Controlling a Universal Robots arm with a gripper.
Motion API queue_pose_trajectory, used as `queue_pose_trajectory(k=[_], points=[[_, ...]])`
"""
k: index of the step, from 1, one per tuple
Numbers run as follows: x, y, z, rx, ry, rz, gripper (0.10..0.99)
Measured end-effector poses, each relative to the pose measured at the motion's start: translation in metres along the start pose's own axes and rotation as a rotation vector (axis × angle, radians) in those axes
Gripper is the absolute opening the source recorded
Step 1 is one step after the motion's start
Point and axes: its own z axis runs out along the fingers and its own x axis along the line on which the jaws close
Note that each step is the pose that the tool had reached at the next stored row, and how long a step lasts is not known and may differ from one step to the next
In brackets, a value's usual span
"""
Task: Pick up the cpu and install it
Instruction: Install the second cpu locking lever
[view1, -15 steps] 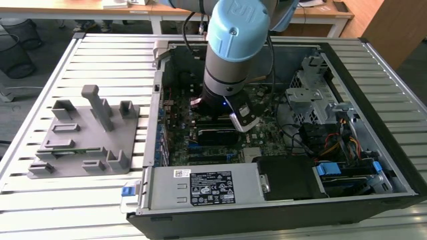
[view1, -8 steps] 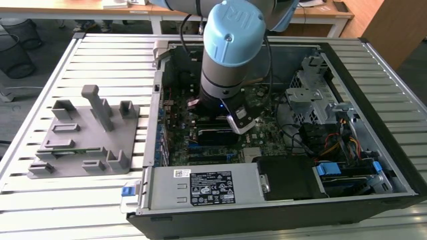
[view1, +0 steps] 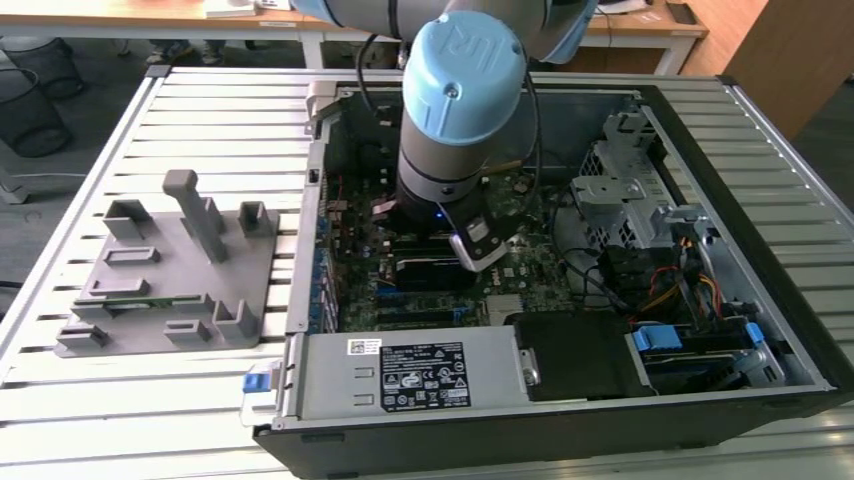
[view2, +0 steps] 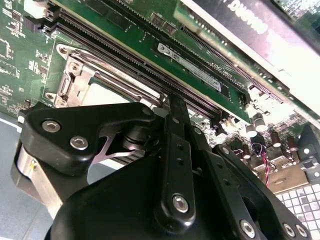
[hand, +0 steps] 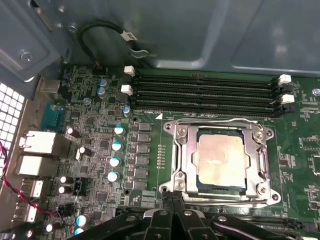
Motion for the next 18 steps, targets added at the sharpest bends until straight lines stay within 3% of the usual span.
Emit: queue_pose_trajectory(k=[8, 18], points=[[0.0022, -0.0007, 0.0027, -0.022, -0.0011, -0.001, 0.106], [0.0038, -0.0007, 0.0044, -0.035, -0.0016, -0.001, 0.106]])
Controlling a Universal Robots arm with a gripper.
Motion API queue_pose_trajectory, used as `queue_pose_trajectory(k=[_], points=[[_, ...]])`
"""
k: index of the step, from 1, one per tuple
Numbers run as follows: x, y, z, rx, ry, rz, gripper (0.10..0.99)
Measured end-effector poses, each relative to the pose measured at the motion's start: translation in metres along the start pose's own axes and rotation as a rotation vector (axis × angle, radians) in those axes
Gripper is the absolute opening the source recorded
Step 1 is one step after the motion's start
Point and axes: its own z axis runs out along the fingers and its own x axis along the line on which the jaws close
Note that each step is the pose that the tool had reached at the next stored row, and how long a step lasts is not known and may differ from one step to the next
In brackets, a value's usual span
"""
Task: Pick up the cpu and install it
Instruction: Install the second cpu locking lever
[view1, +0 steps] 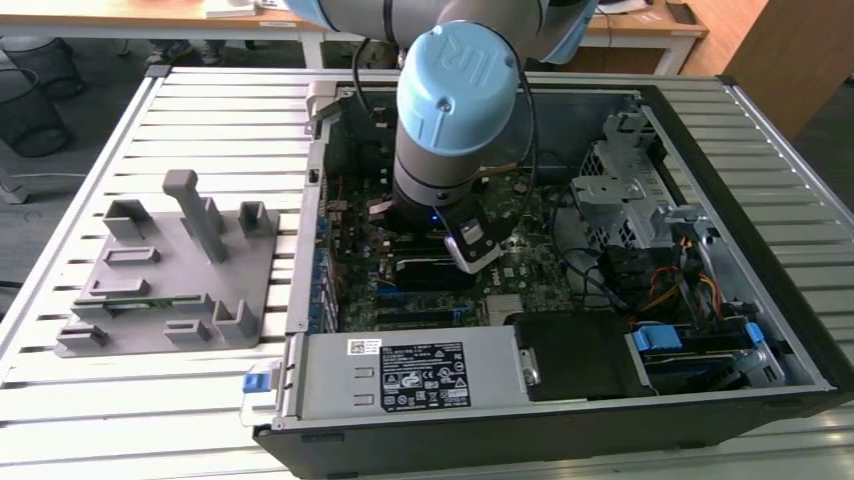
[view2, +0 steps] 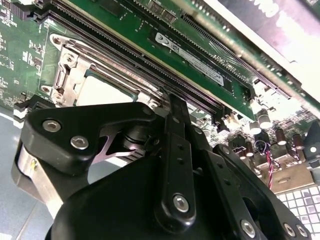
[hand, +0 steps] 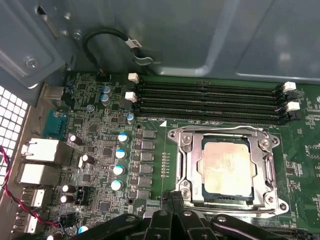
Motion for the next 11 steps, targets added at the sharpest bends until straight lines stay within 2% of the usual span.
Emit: queue_pose_trajectory(k=[6, 11], points=[[0.0007, 0.0005, 0.0008, -0.003, -0.0003, 0.0, 0.106], [0.002, 0.0015, -0.0013, -0.004, -0.0005, 0.0, 0.106]])
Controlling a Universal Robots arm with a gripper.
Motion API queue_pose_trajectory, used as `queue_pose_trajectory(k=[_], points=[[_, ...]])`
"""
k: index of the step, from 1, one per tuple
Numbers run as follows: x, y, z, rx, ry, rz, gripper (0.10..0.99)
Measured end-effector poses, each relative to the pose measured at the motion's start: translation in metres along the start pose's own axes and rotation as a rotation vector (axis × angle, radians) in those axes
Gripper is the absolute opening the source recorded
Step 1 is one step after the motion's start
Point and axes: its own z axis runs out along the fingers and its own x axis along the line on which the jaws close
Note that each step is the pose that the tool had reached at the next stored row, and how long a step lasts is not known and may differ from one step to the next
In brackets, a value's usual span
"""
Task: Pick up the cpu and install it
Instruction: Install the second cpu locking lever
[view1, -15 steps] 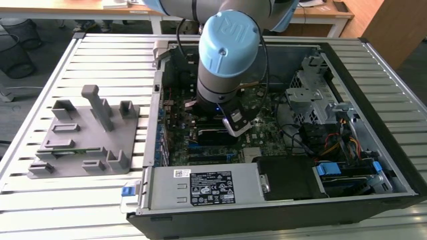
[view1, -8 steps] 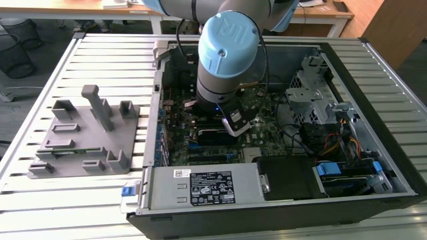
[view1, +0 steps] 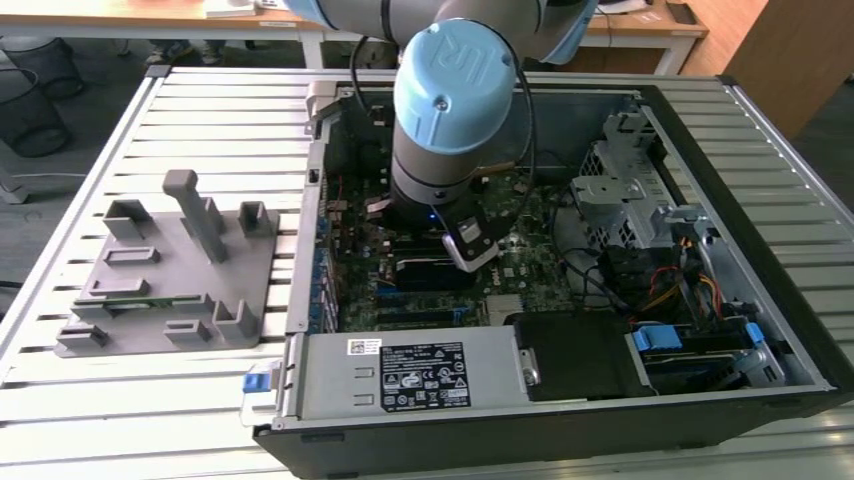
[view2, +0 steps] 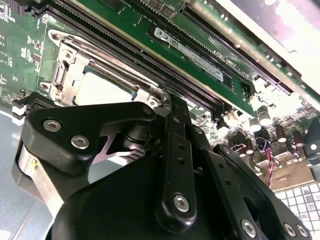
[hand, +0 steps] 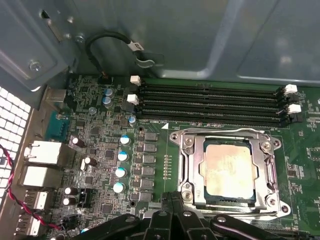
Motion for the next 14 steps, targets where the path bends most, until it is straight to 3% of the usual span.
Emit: queue_pose_trajectory(k=[14], points=[[0.001, 0.0057, -0.0149, 0.001, 0.0002, 0.0, 0.106]])
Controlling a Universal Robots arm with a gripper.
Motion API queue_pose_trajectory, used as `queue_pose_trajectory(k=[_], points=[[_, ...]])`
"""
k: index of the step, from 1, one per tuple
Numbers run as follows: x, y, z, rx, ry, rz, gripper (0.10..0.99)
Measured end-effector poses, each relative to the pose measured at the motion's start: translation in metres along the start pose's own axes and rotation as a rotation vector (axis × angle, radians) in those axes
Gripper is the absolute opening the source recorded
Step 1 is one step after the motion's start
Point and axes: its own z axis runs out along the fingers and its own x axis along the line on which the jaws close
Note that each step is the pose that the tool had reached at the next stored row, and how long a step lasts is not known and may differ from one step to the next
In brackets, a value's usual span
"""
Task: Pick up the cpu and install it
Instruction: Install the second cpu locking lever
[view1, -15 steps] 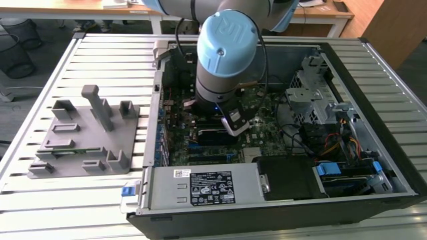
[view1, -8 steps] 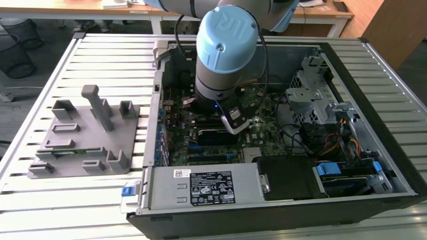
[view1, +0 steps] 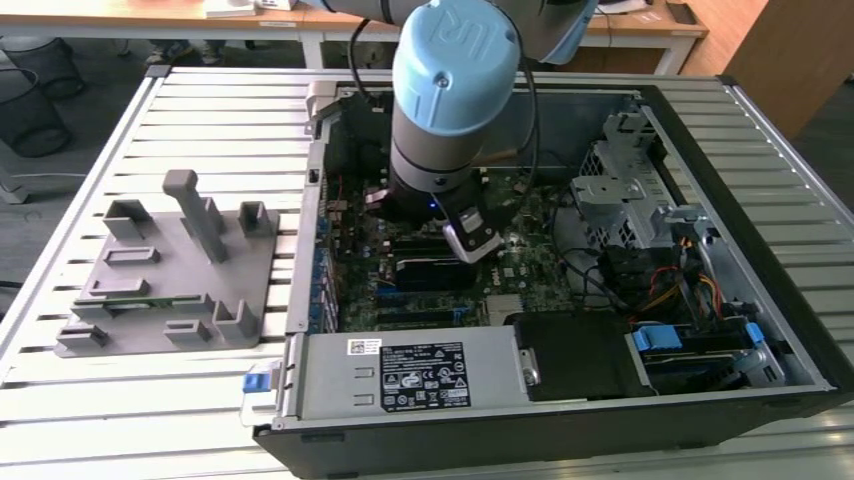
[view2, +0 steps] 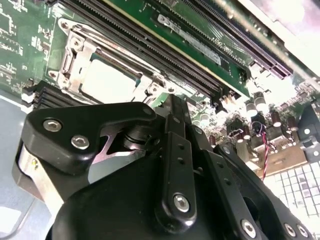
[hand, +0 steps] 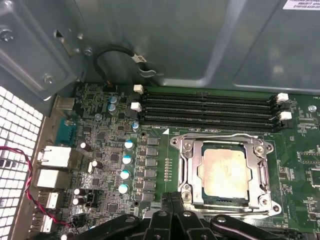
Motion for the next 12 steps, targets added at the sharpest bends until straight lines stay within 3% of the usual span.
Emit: queue_pose_trajectory(k=[12], points=[[0.0002, 0.0044, -0.0115, 0.001, 0.0001, 0.0, 0.106]])
